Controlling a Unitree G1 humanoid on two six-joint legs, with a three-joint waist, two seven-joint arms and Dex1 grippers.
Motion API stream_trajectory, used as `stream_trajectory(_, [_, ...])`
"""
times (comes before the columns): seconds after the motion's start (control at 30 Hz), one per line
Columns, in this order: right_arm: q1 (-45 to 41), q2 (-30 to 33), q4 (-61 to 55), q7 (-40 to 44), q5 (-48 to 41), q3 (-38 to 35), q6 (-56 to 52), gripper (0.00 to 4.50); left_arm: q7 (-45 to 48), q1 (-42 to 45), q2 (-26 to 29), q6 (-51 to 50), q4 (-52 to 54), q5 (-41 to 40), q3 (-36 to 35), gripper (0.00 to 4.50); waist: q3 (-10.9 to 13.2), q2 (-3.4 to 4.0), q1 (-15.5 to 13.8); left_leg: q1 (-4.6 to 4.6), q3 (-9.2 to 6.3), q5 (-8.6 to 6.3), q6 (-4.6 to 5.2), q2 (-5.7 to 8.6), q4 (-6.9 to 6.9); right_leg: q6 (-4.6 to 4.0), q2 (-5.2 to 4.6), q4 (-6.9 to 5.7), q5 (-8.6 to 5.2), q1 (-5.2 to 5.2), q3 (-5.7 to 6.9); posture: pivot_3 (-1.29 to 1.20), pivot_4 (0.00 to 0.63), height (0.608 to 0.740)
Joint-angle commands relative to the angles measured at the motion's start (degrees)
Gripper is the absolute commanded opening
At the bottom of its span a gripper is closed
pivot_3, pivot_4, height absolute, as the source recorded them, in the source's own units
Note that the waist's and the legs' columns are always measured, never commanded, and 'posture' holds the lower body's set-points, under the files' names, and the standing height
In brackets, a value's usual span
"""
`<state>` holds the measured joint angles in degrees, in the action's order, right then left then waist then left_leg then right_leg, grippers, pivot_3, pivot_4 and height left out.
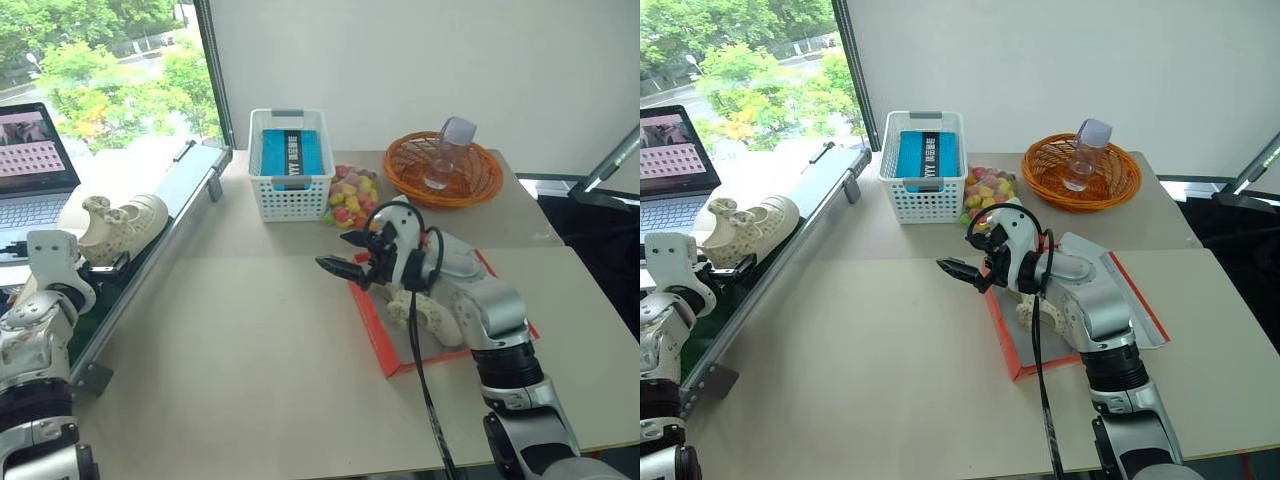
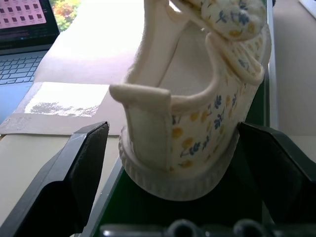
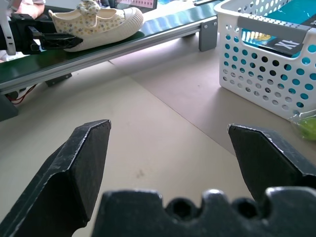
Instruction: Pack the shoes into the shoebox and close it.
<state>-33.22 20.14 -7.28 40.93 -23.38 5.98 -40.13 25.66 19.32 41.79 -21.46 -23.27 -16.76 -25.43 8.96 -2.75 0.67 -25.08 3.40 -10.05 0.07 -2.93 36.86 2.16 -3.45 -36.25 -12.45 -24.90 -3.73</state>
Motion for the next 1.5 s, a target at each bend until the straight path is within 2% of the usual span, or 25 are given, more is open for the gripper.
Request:
stream_trajectory(0.03, [-1.89, 1.03, -2.27, -0.16, -1.03, -1.99, -0.18, 4.50, 4.36, -0.21, 1.26, 0.33, -2.74, 0.98, 2.83, 4.44, 0.00, 0.01, 0.00, 0.00, 0.00, 0.01, -0.02, 0.00, 0.00, -0.01, 0.00, 0.00, 0.01, 0.00, 0.00, 0.00, 0.150, 0.740])
stream_trajectory(0.13, [-2.09, 1.45, -2.85, -0.45, -1.43, -2.08, -0.59, 4.50, 5.85, -0.92, 0.54, -0.53, -1.30, 0.08, 3.33, 3.75, -0.02, -0.01, 0.00, 0.00, 0.04, -0.08, -0.27, -0.01, 0.00, -0.15, -0.03, 0.01, 0.04, -0.01, 0.00, 0.00, 0.150, 0.740])
stream_trajectory(0.2, [-2.14, 1.63, -3.20, -0.59, -1.56, -2.05, -0.85, 4.50, 5.94, -1.47, -0.13, -1.20, 0.38, 0.02, 3.69, 3.14, -0.04, 0.05, -0.13, 0.00, 0.04, -0.06, -0.32, -0.02, 0.00, -0.16, -0.05, 0.01, 0.04, 0.01, 0.01, 0.00, 0.150, 0.740])
stream_trajectory(0.5, [-2.54, 1.60, -3.71, -0.92, -1.52, -1.73, -1.46, 4.50, 4.09, -1.57, -2.15, -6.16, 7.70, -0.32, 4.03, 1.82, -0.15, 0.25, -1.82, 0.00, 0.07, -0.05, -0.33, 0.00, 0.00, -0.22, -0.10, 0.03, 0.00, 0.06, 0.07, 0.00, 0.150, 0.740])
stream_trajectory(0.73, [-4.02, -0.28, -2.60, -2.11, -4.23, -4.10, -3.09, 4.50, 1.75, 5.37, -5.05, -11.43, 21.15, -4.40, 4.36, 1.82, -0.15, 0.19, -2.81, -0.13, 0.04, 0.02, -0.39, -0.03, 0.03, -0.28, -0.13, 0.08, -0.03, 0.11, 0.22, 0.00, 0.150, 0.740])
stream_trajectory(0.93, [-6.44, -2.84, -1.97, -4.68, -8.74, -7.92, -6.42, 4.50, -1.06, 11.06, -9.84, -18.67, 31.85, -7.50, 9.26, 1.82, -0.14, 0.13, -1.19, -0.30, 0.01, 0.35, 0.10, -0.03, 0.05, 0.14, -0.07, 0.17, 0.20, 0.07, 0.23, 0.00, 0.150, 0.740])
stream_trajectory(1.1, [-6.41, -2.57, -2.54, -5.62, -9.32, -8.54, -7.15, 4.50, -3.10, 11.02, -10.72, -22.21, 34.09, -8.26, 9.22, 1.82, -0.14, 0.13, 0.80, -0.30, -0.02, 0.33, 0.12, -0.05, -0.09, 0.14, 0.03, 0.14, 0.18, -0.06, 0.15, 0.00, 0.150, 0.740])
stream_trajectory(1.27, [-5.83, -2.36, -3.10, -6.02, -9.58, -8.34, -7.31, 4.50, -3.82, 10.09, -10.70, -22.95, 34.71, -8.83, 8.71, 1.82, -0.14, 0.13, 1.32, -0.30, -0.03, 0.33, 0.12, -0.04, -0.11, 0.14, 0.05, 0.09, 0.17, -0.09, 0.10, 0.00, 0.150, 0.740])
stream_trajectory(1.37, [-5.85, -2.24, -3.23, -6.21, -9.91, -8.15, -7.43, 4.50, -4.33, 10.03, -11.56, -24.98, 36.60, -11.12, 7.87, 2.51, -0.13, 0.12, 1.39, -0.32, -0.03, 0.34, 0.12, -0.04, -0.10, 0.15, 0.04, 0.11, 0.17, -0.08, 0.10, 0.00, 0.150, 0.740])
stream_trajectory(1.5, [-5.70, -1.99, -3.38, -6.22, -10.18, -8.05, -7.50, 4.50, -8.25, 9.67, -11.41, -29.41, 39.03, -10.70, 7.67, 4.03, -0.13, 0.12, 1.39, -0.33, -0.04, 0.33, 0.12, -0.03, -0.10, 0.17, 0.03, 0.12, 0.16, -0.08, 0.10, 0.00, 0.150, 0.740])
